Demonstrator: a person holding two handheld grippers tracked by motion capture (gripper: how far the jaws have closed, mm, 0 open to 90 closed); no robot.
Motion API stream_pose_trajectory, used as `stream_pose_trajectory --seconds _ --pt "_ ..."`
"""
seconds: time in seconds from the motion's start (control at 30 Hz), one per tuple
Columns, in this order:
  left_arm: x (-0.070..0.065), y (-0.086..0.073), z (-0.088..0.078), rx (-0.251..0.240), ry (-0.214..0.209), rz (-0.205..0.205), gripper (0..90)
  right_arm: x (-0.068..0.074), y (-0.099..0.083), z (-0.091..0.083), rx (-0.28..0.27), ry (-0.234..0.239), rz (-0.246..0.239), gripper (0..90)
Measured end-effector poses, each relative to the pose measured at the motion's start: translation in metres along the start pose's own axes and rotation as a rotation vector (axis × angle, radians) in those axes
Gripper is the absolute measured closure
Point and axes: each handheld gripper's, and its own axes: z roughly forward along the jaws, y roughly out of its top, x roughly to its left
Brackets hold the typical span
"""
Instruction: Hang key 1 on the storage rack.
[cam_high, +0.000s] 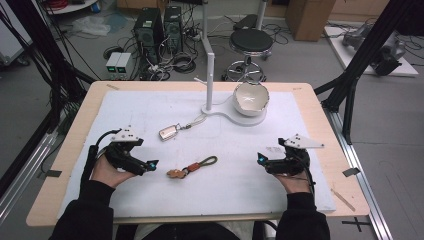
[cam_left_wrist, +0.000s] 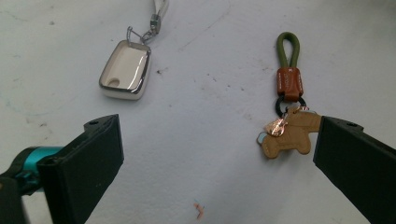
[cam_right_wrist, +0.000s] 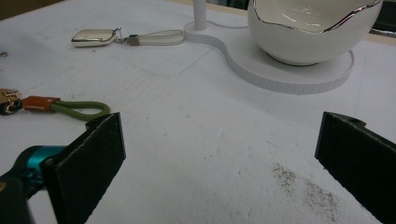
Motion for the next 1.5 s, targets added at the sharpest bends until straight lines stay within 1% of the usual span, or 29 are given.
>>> stream_pose_trajectory --seconds 0.03,0.07,0.2,0.27,0.33,0.43,0.57,0.6,0.73,0.77,0.87,0.9,0.97,1.0,1.03,1.13,1.17,1.2,1.23,1.27,1.33,1.4,1.43,1.5 --pt "-0.001 0.001 0.002 -0.006 -0.004 -0.001 2.1 0.000 0.000 0.000 0.000 0.000 0.000 0.7" --pt "-0.002 0.003 0.005 0.000 -0.010 0.007 2.1 0.000 0.000 0.000 0.005 0.000 0.002 0.7" --pt "-0.005 0.005 0.009 0.005 -0.017 0.012 2.1 0.000 0.000 0.000 0.005 -0.002 -0.001 0.7" --pt "-0.008 0.007 0.013 0.019 -0.024 0.021 2.1 0.000 0.000 0.000 0.005 -0.002 0.000 0.7" --pt "-0.009 0.008 0.015 0.019 -0.028 0.019 2.1 0.000 0.000 0.000 0.004 -0.002 0.002 0.7" --pt "-0.013 0.011 0.020 0.030 -0.037 0.031 2.1 0.000 0.000 0.000 0.000 -0.004 -0.001 0.7" --pt "-0.016 0.013 0.025 0.033 -0.046 0.038 2.1 0.000 0.000 0.000 0.000 -0.004 -0.002 0.7" --pt "-0.017 0.014 0.026 0.030 -0.048 0.035 2.1 0.000 0.000 0.000 0.004 -0.002 0.003 0.7" --pt "-0.022 0.017 0.033 0.040 -0.058 0.052 2.1 0.000 0.000 0.000 0.002 -0.003 0.001 0.7" --pt "-0.024 0.018 0.037 0.042 -0.062 0.056 2.1 0.000 0.000 0.000 0.003 -0.002 0.005 0.7" --pt "-0.026 0.020 0.041 0.044 -0.068 0.058 2.1 0.000 0.000 0.000 0.005 -0.003 0.001 0.7" --pt "-0.028 0.021 0.045 0.046 -0.080 0.063 2.1 0.000 0.000 0.000 0.004 -0.002 0.001 0.7" --pt "-0.029 0.022 0.048 0.050 -0.083 0.063 2.1 0.000 0.000 0.000 0.003 -0.003 0.002 0.7" --pt "-0.030 0.023 0.053 0.061 -0.088 0.069 2.1 0.000 0.000 0.000 0.004 -0.002 0.001 0.7" --pt "-0.030 0.023 0.053 0.061 -0.088 0.069 2.1 0.000 0.000 0.000 0.005 -0.001 0.001 0.7" --pt "-0.032 0.024 0.061 0.074 -0.093 0.072 2.1 0.001 0.000 0.000 0.006 0.000 0.002 0.7" --pt "-0.033 0.025 0.066 0.081 -0.093 0.074 2.3 0.001 0.000 0.000 0.006 0.000 0.002 0.7" --pt "-0.033 0.025 0.066 0.081 -0.093 0.074 2.9 0.001 0.000 0.000 0.006 0.000 0.002 0.7" --pt "-0.035 0.026 0.072 0.089 -0.099 0.078 2.9 0.000 0.000 0.000 0.004 0.002 0.001 0.7" --pt "-0.035 0.026 0.072 0.089 -0.099 0.078 3.0 0.000 0.000 0.000 0.004 0.002 0.001 0.7" --pt "-0.037 0.027 0.078 0.102 -0.110 0.087 3.0 0.001 0.000 0.000 0.006 0.003 0.002 0.7" --pt "-0.039 0.029 0.086 0.124 -0.116 0.092 3.0 0.001 0.000 0.001 0.007 0.005 0.001 0.7" --pt "-0.040 0.030 0.089 0.127 -0.119 0.092 3.0 0.001 0.000 0.001 0.010 0.004 -0.003 0.7" --pt "-0.040 0.032 0.091 0.128 -0.121 0.094 4.4 0.001 0.000 0.001 0.006 0.007 -0.007 0.7"
